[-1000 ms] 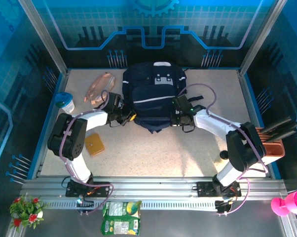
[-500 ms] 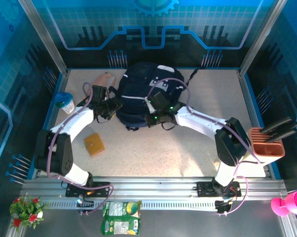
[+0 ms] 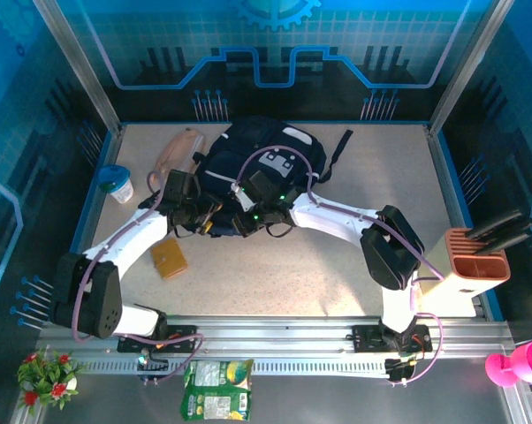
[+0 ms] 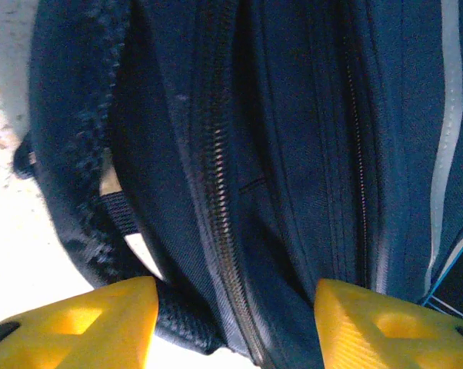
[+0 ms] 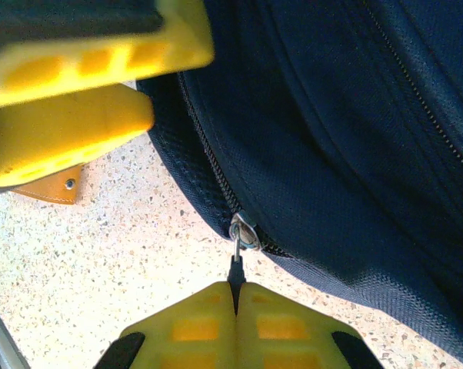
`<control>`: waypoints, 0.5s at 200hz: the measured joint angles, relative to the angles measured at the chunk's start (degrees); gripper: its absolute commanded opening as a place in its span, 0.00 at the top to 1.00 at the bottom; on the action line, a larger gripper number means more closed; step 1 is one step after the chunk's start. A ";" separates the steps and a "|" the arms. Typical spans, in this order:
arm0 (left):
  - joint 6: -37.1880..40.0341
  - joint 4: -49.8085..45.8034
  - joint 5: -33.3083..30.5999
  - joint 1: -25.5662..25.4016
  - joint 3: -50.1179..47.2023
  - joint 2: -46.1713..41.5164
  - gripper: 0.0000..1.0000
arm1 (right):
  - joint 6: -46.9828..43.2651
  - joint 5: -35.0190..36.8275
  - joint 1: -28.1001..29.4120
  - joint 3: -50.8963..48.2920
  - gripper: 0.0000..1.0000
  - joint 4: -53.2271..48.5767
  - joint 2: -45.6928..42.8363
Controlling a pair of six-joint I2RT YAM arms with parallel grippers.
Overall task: Pack the student bag
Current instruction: Zip the student bag at the top-center of the table.
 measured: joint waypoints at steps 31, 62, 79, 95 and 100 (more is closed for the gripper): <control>-1.62 3.23 0.33 -0.63 0.00 3.85 0.68 | 0.00 0.04 0.00 -0.02 1.00 0.00 0.00; -1.73 4.63 0.37 -0.74 0.09 6.62 0.89 | -0.04 0.94 0.07 -1.16 1.00 0.17 -0.15; -1.53 4.44 0.37 -0.74 0.09 7.08 0.98 | 0.02 2.67 0.26 -3.65 1.00 0.22 -0.94; -0.87 4.39 0.57 -0.79 0.13 7.10 1.00 | 0.37 4.52 0.24 -6.58 1.00 0.85 -2.16; -0.52 4.33 0.59 -0.79 0.15 7.10 1.00 | 0.50 5.29 0.11 -7.52 1.00 1.11 -2.58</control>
